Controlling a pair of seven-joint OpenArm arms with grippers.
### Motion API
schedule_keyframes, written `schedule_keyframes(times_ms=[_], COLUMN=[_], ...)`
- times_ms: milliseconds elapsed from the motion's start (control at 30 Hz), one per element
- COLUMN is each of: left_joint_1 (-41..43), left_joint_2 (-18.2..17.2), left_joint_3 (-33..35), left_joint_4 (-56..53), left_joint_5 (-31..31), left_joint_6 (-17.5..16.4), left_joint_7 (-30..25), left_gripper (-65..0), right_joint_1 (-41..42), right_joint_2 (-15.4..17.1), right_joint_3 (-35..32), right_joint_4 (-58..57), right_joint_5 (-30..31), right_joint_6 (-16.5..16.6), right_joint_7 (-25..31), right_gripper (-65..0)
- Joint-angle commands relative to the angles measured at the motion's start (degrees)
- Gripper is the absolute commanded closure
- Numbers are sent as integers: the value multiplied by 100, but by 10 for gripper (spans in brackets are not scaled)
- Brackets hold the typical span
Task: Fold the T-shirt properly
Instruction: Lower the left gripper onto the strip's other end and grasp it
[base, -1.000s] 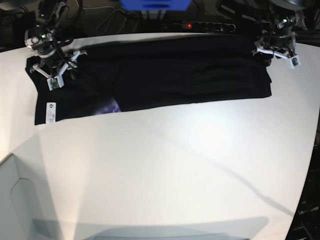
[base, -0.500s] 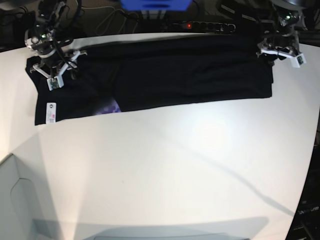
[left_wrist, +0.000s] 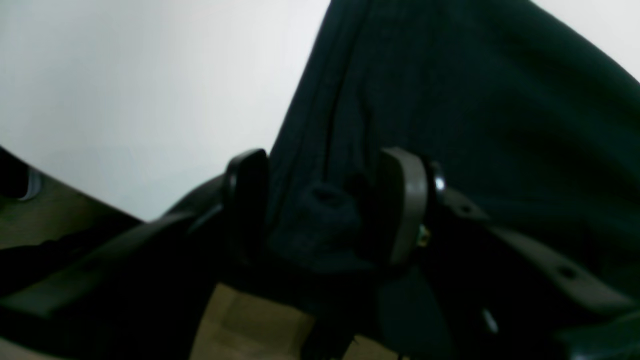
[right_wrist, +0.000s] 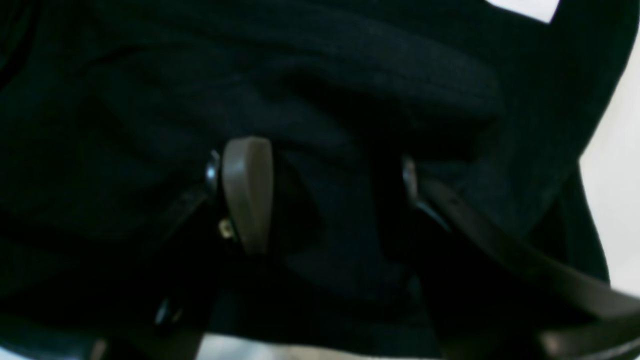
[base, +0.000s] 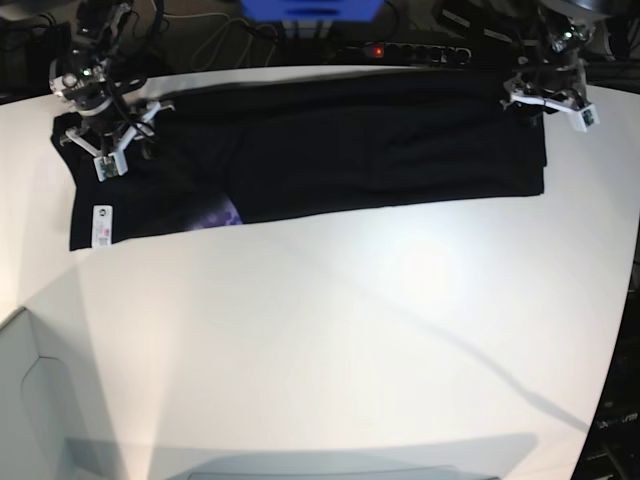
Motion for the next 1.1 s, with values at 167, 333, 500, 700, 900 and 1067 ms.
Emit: schedule_keyframes(times_ms=[167, 333, 500, 700, 900, 1067], left_joint_1=[530, 793, 749, 362, -112, -420], left_joint_2=[-68, -68, -68, -174, -429, -508], left_joint_3=[-70, -70, -26, -237, -342, -316], left_joint_4=[843, 1221, 1045, 755, 148, -379], left_joint_5=[-486, -1075, -1083, -1075, -1083, -1092], left_joint_6=[-16, -16, -16, -16, -16, -16], left_joint_7=[-88, -70, -35, -35, -35, -26], left_gripper=[-337, -337, -337, -337, -338, -338], right_joint_1=[-7, -7, 63, 116, 116, 116], right_joint_2=[35, 35, 35, 35, 35, 35], right_joint_3=[1, 1, 1, 1, 1, 1], right_joint_4=[50, 50, 50, 50, 50, 50], right_joint_5=[-1, -1, -1, -1, -1, -1], right_joint_6=[60, 60, 60, 60, 60, 60], right_joint_7=[-21, -21, -30, -65, -56, -56], right_gripper=[-328, -328, -328, -328, -328, -328])
